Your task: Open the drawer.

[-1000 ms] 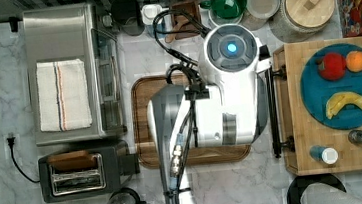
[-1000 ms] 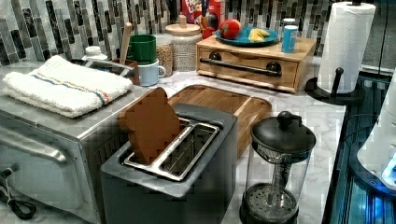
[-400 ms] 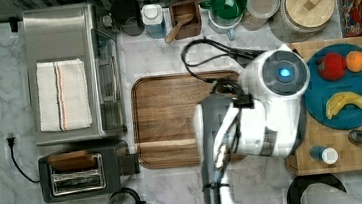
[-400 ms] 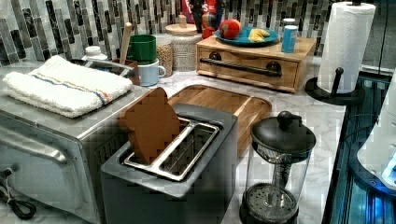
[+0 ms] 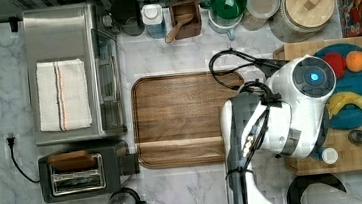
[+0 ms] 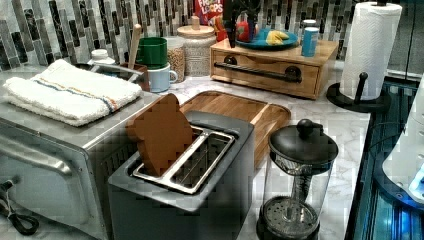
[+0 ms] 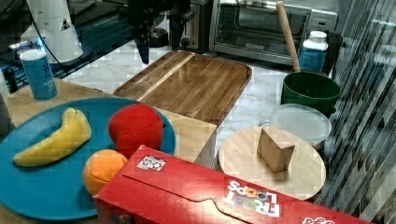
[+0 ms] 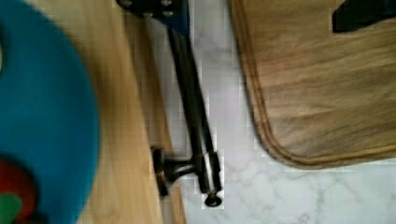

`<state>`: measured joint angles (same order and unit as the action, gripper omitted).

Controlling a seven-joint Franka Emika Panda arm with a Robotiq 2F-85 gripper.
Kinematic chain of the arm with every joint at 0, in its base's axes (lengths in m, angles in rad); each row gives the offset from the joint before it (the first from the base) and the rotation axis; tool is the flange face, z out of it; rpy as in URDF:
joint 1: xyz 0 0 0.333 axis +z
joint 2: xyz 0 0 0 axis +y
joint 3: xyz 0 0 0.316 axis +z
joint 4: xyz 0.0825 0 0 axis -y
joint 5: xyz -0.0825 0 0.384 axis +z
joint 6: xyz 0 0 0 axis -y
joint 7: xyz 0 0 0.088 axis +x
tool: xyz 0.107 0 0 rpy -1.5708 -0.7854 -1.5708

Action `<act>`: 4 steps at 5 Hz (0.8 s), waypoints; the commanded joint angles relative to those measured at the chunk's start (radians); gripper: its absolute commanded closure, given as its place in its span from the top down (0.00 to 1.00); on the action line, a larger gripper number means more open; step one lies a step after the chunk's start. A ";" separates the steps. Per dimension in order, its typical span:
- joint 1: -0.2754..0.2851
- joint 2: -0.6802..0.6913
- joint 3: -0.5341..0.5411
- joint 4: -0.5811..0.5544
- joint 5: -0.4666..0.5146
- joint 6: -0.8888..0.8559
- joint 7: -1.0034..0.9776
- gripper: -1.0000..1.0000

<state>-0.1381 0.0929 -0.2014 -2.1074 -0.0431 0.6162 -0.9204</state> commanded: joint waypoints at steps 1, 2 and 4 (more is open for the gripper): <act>0.015 -0.002 0.028 -0.071 -0.012 0.131 -0.076 1.00; -0.009 0.003 0.019 -0.125 0.028 0.240 -0.165 1.00; -0.076 0.026 0.008 -0.143 0.066 0.305 -0.317 1.00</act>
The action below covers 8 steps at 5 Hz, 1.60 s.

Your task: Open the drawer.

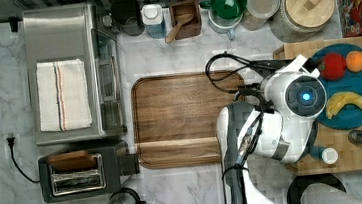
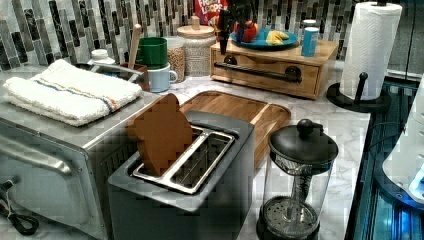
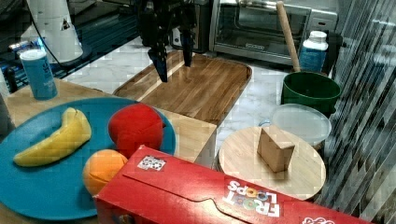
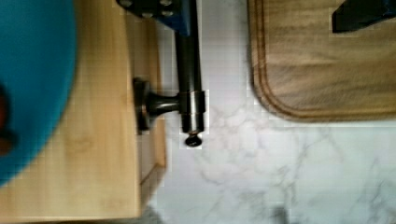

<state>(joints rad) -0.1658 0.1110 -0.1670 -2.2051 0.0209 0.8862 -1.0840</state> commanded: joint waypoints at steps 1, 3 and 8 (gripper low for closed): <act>-0.055 0.003 -0.033 -0.070 0.026 0.063 -0.178 1.00; -0.018 -0.001 -0.056 -0.152 0.006 0.167 -0.103 1.00; -0.048 0.049 -0.022 -0.239 0.055 0.374 -0.144 1.00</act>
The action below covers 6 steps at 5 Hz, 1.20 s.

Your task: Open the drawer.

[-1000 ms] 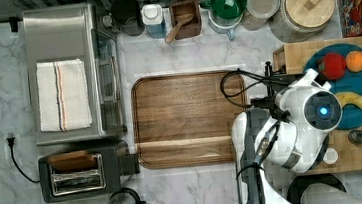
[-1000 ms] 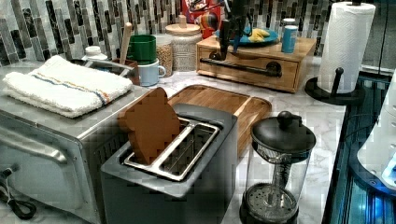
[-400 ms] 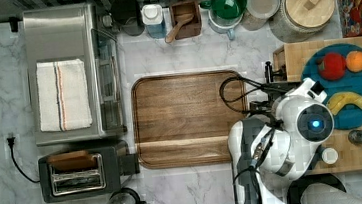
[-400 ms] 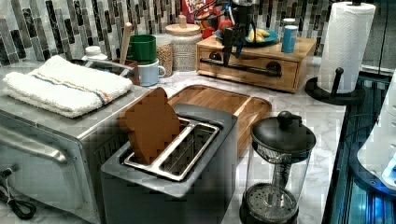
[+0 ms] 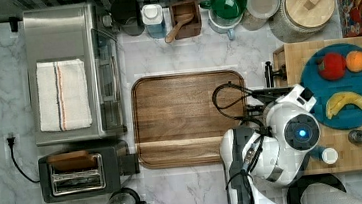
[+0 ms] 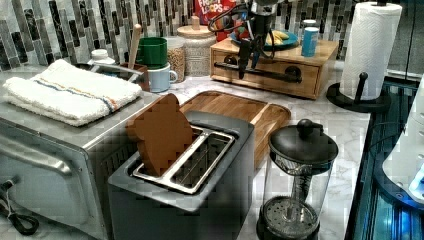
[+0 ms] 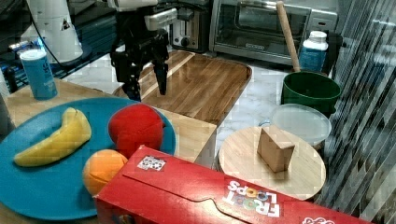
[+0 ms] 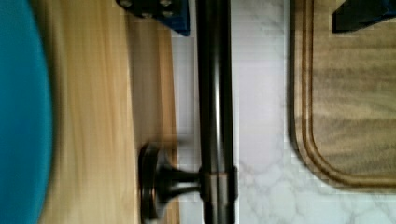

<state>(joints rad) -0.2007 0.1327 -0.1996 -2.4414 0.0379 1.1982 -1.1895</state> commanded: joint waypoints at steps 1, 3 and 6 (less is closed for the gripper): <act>0.001 0.021 0.012 -0.007 0.017 0.053 0.006 1.00; 0.073 0.038 0.053 -0.026 0.023 0.083 0.160 1.00; 0.234 0.063 0.106 -0.096 -0.067 0.189 0.401 1.00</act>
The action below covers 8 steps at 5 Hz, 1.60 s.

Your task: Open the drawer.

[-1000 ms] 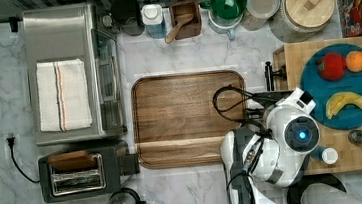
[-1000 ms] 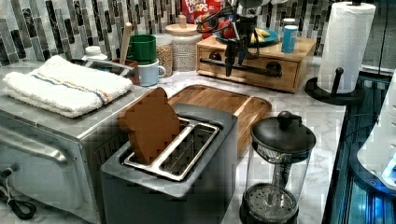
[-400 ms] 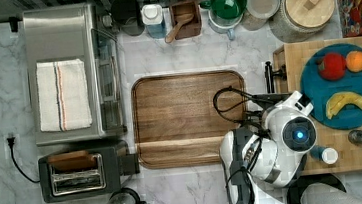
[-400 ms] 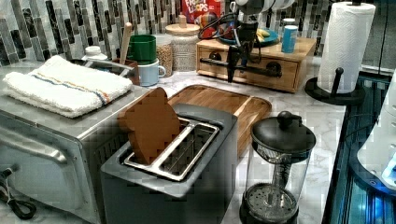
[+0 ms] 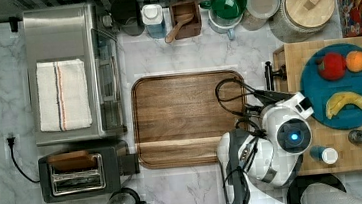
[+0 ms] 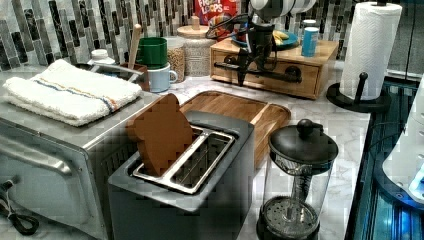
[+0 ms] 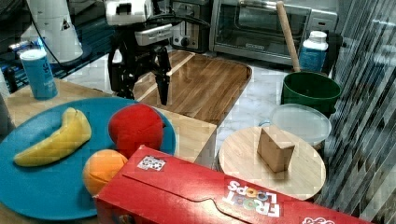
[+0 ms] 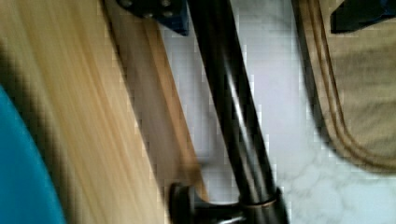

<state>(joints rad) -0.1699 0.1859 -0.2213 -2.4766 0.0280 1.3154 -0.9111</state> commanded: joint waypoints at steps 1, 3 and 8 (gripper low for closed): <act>0.206 0.013 0.171 -0.079 -0.062 0.085 0.120 1.00; 0.141 -0.032 0.309 -0.124 -0.056 0.068 0.096 1.00; 0.213 -0.067 0.281 -0.133 -0.049 0.021 0.160 1.00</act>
<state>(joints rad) -0.0124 0.1472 0.0336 -2.5801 -0.0135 1.3604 -0.8091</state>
